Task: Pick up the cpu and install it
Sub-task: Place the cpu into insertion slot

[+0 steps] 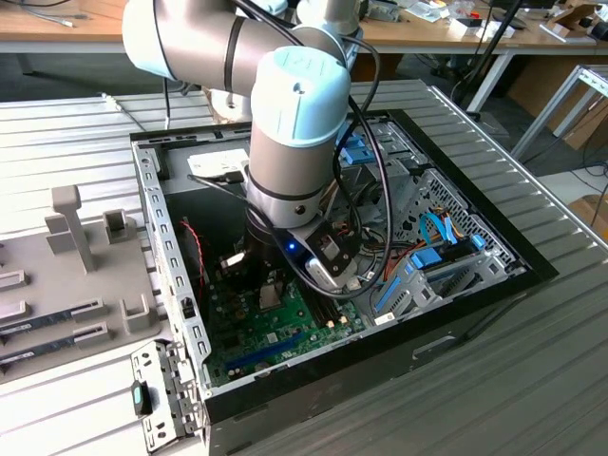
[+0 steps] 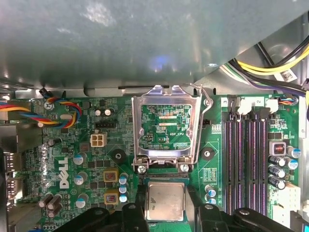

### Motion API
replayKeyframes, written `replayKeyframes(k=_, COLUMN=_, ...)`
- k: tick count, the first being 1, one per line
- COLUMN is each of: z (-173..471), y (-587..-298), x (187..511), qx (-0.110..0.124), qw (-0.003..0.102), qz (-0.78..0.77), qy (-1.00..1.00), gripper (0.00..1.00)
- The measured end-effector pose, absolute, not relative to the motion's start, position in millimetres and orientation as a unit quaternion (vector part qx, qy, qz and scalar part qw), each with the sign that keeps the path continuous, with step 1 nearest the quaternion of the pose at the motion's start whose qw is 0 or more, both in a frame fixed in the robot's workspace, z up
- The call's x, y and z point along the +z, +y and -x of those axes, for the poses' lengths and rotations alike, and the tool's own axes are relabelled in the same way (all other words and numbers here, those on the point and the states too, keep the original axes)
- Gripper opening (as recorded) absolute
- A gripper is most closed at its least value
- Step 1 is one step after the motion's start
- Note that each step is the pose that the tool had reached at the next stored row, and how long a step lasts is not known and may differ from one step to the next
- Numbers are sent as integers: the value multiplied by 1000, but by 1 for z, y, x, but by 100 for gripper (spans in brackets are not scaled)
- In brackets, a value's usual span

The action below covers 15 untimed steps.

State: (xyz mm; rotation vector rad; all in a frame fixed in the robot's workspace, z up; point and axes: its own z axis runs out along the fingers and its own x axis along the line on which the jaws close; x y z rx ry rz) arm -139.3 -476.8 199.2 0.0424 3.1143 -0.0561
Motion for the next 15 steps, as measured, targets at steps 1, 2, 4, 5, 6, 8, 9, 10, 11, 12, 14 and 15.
replayKeyframes(k=1, z=139, y=-477, x=200, qx=-18, qw=13, qz=-13, qy=1000, gripper=42)
replayKeyframes(k=2, z=139, y=-477, x=200, qx=-18, qw=13, qz=-13, qy=1000, gripper=42)
replayKeyframes(k=4, z=139, y=-477, x=201, qx=-18, qw=13, qz=-12, qy=1000, gripper=42)
replayKeyframes(k=5, z=139, y=-477, x=202, qx=-18, qw=13, qz=-11, qy=1000, gripper=42)
replayKeyframes(k=6, z=139, y=-477, x=203, qx=-18, qw=13, qz=-11, qy=1000, gripper=42)
replayKeyframes(k=8, z=139, y=-477, x=205, qx=-18, qw=13, qz=-9, qy=1000, gripper=42)
replayKeyframes(k=9, z=139, y=-477, x=205, qx=-18, qw=13, qz=-9, qy=1000, gripper=42)
replayKeyframes(k=10, z=139, y=-477, x=205, qx=-18, qw=13, qz=-9, qy=1000, gripper=42)
replayKeyframes(k=11, z=139, y=-477, x=205, qx=-18, qw=13, qz=-9, qy=1000, gripper=42)
replayKeyframes(k=12, z=139, y=-477, x=205, qx=-18, qw=13, qz=-9, qy=1000, gripper=42)
replayKeyframes(k=14, z=139, y=-477, x=205, qx=-18, qw=13, qz=-9, qy=1000, gripper=42)
replayKeyframes(k=15, z=139, y=-477, x=205, qx=-18, qw=13, qz=-6, qy=1000, gripper=42)
